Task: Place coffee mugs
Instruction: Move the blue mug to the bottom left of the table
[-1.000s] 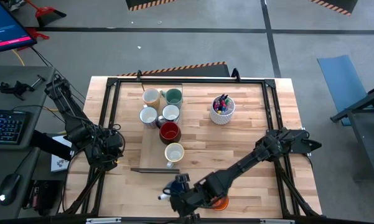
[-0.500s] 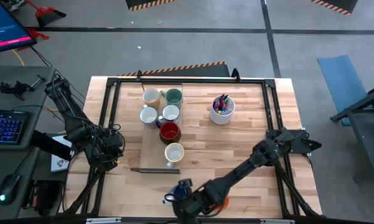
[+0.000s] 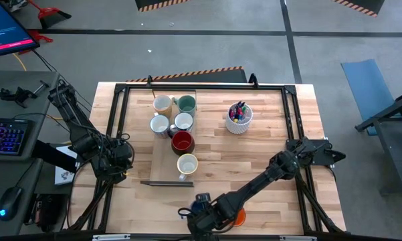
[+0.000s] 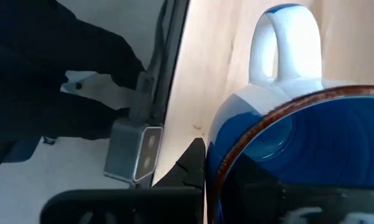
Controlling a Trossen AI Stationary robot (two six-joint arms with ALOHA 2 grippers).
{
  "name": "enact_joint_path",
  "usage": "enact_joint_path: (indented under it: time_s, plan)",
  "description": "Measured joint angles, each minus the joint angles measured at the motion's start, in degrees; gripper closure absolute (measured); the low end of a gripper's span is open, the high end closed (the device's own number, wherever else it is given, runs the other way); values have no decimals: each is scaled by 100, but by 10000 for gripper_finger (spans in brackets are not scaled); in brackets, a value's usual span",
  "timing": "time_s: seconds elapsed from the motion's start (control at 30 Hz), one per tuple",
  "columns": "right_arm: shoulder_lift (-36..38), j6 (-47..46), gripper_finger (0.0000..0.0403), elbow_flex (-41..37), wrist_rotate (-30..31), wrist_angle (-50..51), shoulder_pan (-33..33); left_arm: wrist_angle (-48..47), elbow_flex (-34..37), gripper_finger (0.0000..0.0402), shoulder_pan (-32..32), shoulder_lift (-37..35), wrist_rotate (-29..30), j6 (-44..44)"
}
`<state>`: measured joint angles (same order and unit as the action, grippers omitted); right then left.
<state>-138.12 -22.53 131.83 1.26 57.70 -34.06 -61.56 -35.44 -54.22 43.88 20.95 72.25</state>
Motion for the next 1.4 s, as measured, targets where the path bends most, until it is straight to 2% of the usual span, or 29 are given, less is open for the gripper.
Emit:
enact_joint_path:
  time_s: [0.43,0.67,1.07,1.4]
  plan:
    - [-166,-303,403,0,-60,183,33,23,1,339,0,0,30,15]
    - [-166,-135,399,0,-26,165,33,22,1,339,2,0,30,10]
    - [-120,117,308,317,130,186,33,20,0,339,0,-2,28,7]
    - [443,73,295,323,146,596,18,20,2,339,0,0,28,-2]
